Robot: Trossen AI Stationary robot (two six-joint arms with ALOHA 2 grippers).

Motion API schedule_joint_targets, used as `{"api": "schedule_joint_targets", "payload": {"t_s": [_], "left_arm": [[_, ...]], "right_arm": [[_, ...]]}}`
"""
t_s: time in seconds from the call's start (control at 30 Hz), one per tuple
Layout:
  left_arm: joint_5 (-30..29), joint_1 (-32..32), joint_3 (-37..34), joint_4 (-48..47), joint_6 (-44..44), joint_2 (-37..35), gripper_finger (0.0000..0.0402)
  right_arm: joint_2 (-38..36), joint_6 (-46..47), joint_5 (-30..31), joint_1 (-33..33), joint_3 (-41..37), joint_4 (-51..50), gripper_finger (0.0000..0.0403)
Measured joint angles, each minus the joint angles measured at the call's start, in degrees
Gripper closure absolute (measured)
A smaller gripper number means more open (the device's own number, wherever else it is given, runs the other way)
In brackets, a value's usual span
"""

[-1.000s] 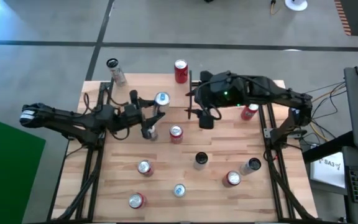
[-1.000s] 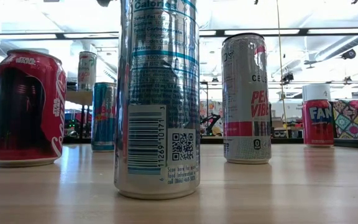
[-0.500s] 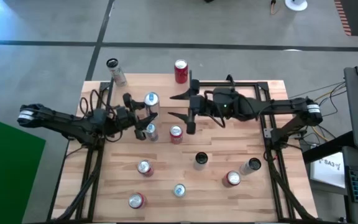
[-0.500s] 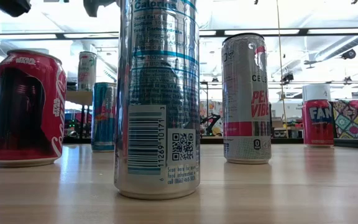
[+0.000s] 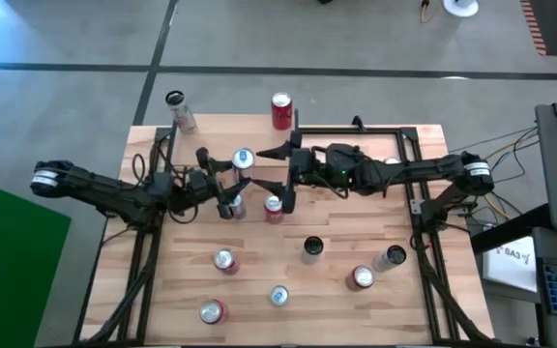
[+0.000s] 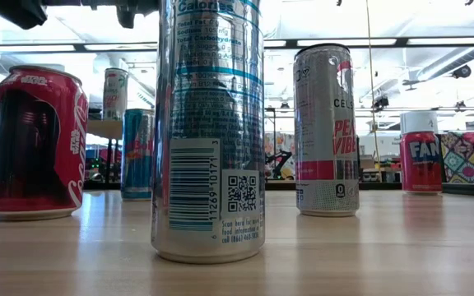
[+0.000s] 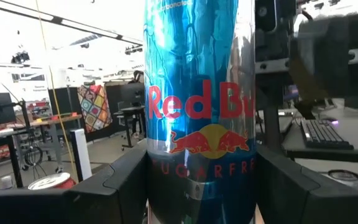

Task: Place canned beverage on shelf
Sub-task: Put the blue soda can on the shelf

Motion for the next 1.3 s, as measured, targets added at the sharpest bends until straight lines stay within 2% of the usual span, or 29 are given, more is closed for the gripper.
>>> {"api": "schedule_joint_targets", "payload": {"t_s": [0.2, 0.67, 0.8, 1.03, 1.3], "left_arm": [[0.0, 0.0, 0.0, 1.1, -0.5, 0.6, 0.0182], [0.2, 0.0, 0.0, 1.7, -1.8, 1.1, 0.0181], [0.1, 0.0, 0.0, 1.5, -2.0, 1.1, 0.0174], [0.2, 0.0, 0.1, 1.9, -2.0, 1.0, 0.0125], [0.3, -0.2, 0.1, -0.5, -3.5, -0.3, 0.0096]], "right_arm": [[2.3, 1.1, 0.3, -0.6, 1.0, 1.2, 0.0048], [7.7, -0.6, -0.2, -2.0, 6.9, 1.4, 0.0052], [8.0, -0.9, -0.2, -2.0, 6.9, 2.1, 0.0083], [8.0, -0.6, -2.0, -2.1, 6.8, 1.7, 0.0196], [7.4, 0.0, -2.9, -2.9, 6.8, -0.1, 0.0200]]}}
